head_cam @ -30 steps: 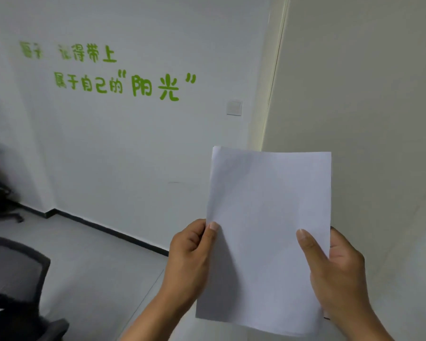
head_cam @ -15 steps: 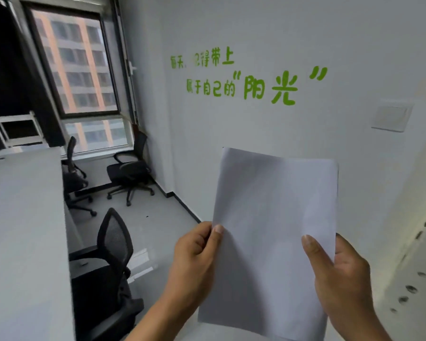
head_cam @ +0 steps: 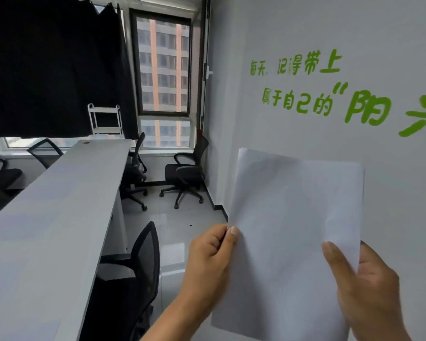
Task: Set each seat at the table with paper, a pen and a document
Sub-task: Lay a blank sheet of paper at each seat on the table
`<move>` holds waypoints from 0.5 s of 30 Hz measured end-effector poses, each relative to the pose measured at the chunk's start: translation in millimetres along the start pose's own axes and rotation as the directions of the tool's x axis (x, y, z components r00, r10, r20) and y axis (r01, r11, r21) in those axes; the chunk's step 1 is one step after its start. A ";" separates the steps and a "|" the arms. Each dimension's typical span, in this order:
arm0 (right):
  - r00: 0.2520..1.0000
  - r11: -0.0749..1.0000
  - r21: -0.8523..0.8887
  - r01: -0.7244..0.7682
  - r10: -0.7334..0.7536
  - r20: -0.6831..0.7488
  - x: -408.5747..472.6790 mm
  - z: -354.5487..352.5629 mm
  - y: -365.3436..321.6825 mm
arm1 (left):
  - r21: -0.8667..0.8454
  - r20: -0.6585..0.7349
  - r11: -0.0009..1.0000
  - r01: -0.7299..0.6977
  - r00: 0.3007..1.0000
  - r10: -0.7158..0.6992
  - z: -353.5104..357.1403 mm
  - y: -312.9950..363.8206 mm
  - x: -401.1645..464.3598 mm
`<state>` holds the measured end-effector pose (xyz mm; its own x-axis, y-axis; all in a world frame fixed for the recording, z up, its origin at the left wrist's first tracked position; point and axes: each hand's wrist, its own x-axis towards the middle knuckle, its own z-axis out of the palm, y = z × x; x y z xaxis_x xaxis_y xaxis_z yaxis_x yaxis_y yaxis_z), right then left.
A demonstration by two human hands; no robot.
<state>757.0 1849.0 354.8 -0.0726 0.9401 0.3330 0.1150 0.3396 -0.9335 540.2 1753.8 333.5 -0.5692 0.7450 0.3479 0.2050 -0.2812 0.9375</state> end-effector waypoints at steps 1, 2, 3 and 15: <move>1.000 1.000 0.000 0.017 -0.017 0.008 19.3 13.0 0.2 | 0.009 -0.004 1.000 -0.010 1.000 0.010 -0.5 -3.7 19.3; 1.000 1.000 0.012 0.023 -0.023 0.017 35.4 23.8 2.7 | 0.031 -0.018 0.999 -0.015 1.000 0.016 -1.4 -6.1 36.0; 0.999 0.999 0.034 0.026 -0.028 0.032 47.8 33.7 3.6 | 0.051 -0.035 0.998 -0.030 0.999 0.032 -3.0 -8.1 51.3; 0.963 0.988 0.131 0.079 -0.110 0.247 223.9 178.6 57.9 | 0.166 -0.275 0.986 -0.018 0.959 0.064 -19.7 -63.3 209.9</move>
<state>570.4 2073.8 351.6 -0.3276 0.8605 0.3901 -0.0220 0.4059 -0.9137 392.1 1916.0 347.1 -0.7518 0.5304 0.3918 0.3446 -0.1907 0.9192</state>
